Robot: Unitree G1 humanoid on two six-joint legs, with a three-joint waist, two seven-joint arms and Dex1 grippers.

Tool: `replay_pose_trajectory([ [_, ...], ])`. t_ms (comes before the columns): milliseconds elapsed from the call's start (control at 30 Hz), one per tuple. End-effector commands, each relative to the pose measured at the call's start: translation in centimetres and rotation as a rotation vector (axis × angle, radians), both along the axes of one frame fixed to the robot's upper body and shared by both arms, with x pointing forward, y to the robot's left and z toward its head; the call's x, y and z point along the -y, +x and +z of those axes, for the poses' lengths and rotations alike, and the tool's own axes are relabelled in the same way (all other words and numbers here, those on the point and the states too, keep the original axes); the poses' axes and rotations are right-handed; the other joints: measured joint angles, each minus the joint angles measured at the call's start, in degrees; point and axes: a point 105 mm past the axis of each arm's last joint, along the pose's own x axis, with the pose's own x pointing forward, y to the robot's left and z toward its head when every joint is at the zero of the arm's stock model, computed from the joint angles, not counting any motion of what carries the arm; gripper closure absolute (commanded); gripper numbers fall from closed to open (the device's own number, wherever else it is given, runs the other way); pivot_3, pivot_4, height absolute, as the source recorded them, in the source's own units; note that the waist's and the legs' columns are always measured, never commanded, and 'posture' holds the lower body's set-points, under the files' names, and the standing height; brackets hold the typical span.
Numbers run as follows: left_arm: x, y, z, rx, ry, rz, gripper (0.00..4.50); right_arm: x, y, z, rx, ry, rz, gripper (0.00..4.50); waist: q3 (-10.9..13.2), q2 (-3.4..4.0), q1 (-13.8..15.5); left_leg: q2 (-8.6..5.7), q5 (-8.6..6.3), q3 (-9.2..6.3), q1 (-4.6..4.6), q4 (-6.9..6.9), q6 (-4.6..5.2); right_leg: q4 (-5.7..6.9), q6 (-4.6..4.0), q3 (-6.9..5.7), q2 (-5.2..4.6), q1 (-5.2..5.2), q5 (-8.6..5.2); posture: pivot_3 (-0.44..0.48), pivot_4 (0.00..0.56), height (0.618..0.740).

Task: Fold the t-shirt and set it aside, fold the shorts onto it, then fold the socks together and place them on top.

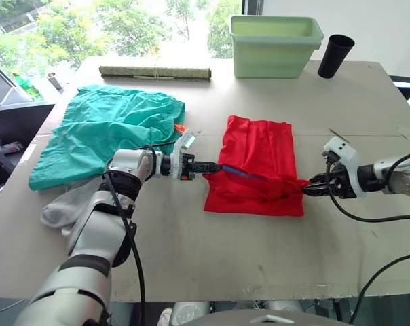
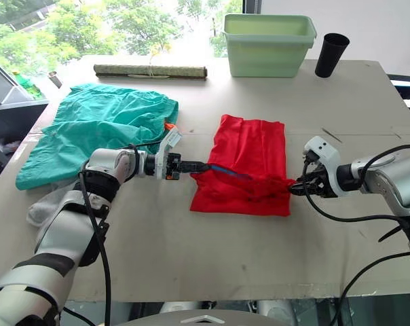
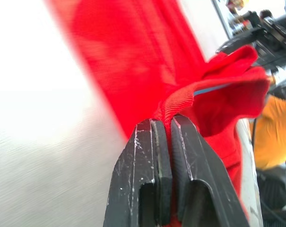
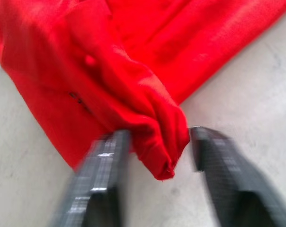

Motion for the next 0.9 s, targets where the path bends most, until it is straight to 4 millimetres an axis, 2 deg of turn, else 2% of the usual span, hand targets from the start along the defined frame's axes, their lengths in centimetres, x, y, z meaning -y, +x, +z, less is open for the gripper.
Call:
replay_pose_trajectory([
  [33,-0.7,0.5,2.0,0.008,-0.079,0.055,2.94,-0.3,-1.0,2.1,0.079,0.032,-0.008,0.6,0.0,0.0,0.0,0.0,0.0,-0.06,-0.03,0.01,0.0,0.0,0.0,-0.08,-0.03,0.0,0.0,0.0,0.15,0.74],
  [133,-1.1,0.6,3.9,0.053,-0.164,0.099,1.6,-0.2,-1.8,2.5,0.192,0.005,-0.024,0.54,0.0,0.0,0.0,0.02,0.0,-0.12,-0.07,0.13,-0.01,0.03,0.02,-0.11,-0.09,0.01,0.0,0.0,0.15,0.74],
  [267,-1.3,-0.7,5.2,0.15,-0.183,0.081,1.6,0.3,-1.7,2.4,0.284,0.017,-0.109,0.54,0.0,-0.02,0.0,0.0,0.0,-0.11,0.14,0.17,-0.01,0.07,0.02,-0.04,-0.16,0.11,0.0,0.0,0.15,0.74],
  [333,-1.6,-1.0,5.7,0.245,-0.183,0.108,1.54,-0.3,-1.6,2.8,0.32,0.039,-0.112,0.0,0.0,0.0,-0.1,0.0,0.0,-0.04,0.26,0.15,-0.01,0.12,0.02,0.07,-0.15,0.15,0.0,0.0,0.15,0.74],
  [400,-2.0,-1.2,5.8,0.34,-0.139,0.149,0.8,-0.5,-0.8,3.2,0.385,0.021,-0.138,0.0,0.0,0.01,0.0,0.0,0.01,-0.03,0.29,0.14,-0.02,0.14,0.02,0.11,-0.15,0.15,0.0,0.0,0.15,0.74],
  [433,-2.1,-1.0,5.5,0.388,-0.099,0.177,0.27,-0.5,-0.5,3.2,0.402,0.01,-0.146,0.0,0.0,0.01,0.0,0.01,0.01,-0.03,0.29,0.14,-0.02,0.12,0.01,0.11,-0.14,0.15,0.0,0.0,0.15,0.74],
  [467,-2.2,-1.0,5.3,0.415,-0.078,0.198,0.05,-0.6,-0.3,3.0,0.409,-0.004,-0.133,0.0,0.0,0.01,0.0,0.01,0.01,-0.04,0.29,0.13,-0.02,0.12,0.02,0.11,-0.14,0.15,0.0,0.0,0.15,0.74],
  [533,-2.2,-1.2,4.3,0.465,-0.016,0.2,0.05,-0.9,0.3,2.8,0.409,-0.008,-0.123,0.0,0.0,0.0,0.2,-0.01,0.01,-0.01,0.29,0.14,-0.02,0.1,0.02,0.13,-0.15,0.15,0.0,0.0,0.15,0.74],
  [667,-2.1,-1.0,2.1,0.555,0.101,0.209,0.05,-1.5,2.8,2.7,0.398,-0.008,-0.138,0.0,0.0,0.01,0.0,-0.07,0.01,0.02,0.35,0.13,-0.02,0.11,0.01,0.16,-0.16,0.17,0.0,0.0,0.15,0.74],
  [900,-1.5,0.0,0.7,0.597,0.165,0.254,0.05,-2.9,3.7,1.8,0.319,-0.006,-0.091,0.0,-0.1,0.0,0.2,-0.1,0.01,0.02,0.27,0.1,-0.01,0.06,0.02,0.16,-0.16,0.16,0.0,0.0,0.15,0.74],
])
